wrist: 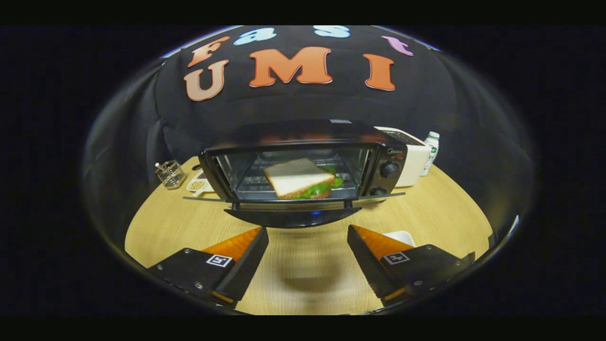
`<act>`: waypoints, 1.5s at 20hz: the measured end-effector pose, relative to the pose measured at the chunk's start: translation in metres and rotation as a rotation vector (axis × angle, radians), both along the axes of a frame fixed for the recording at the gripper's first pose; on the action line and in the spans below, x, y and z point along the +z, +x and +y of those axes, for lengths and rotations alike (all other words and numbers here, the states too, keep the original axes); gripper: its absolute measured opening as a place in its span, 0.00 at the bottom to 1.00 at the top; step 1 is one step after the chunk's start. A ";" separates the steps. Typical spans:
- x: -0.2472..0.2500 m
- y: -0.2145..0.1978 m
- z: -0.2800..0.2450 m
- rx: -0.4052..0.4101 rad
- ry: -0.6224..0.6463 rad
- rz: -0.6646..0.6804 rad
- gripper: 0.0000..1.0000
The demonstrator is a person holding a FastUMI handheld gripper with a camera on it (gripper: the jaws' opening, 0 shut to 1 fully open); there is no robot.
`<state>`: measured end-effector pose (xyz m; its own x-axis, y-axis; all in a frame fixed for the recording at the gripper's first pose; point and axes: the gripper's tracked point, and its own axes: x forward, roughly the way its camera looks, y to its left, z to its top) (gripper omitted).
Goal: Open the toaster oven, put the food inside, and close the toaster oven door.
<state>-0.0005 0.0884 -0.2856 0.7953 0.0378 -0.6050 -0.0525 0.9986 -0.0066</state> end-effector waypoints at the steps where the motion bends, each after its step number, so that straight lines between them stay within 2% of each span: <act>1: 0.006 0.008 0.001 -0.002 0.005 -0.017 0.99; 11: 0.023 0.077 0.008 -0.025 0.055 -0.067 0.99; 17: 0.039 0.048 0.004 -0.020 0.053 -0.060 0.99; 20: 0.085 0.040 -0.021 -0.060 0.035 -0.107 0.99; 22: 0.138 0.045 -0.029 -0.072 0.044 -0.170 0.99; 26: 0.246 0.045 -0.042 -0.063 0.066 -0.347 0.99; 30: 0.316 0.039 -0.045 -0.047 0.031 -0.497 0.99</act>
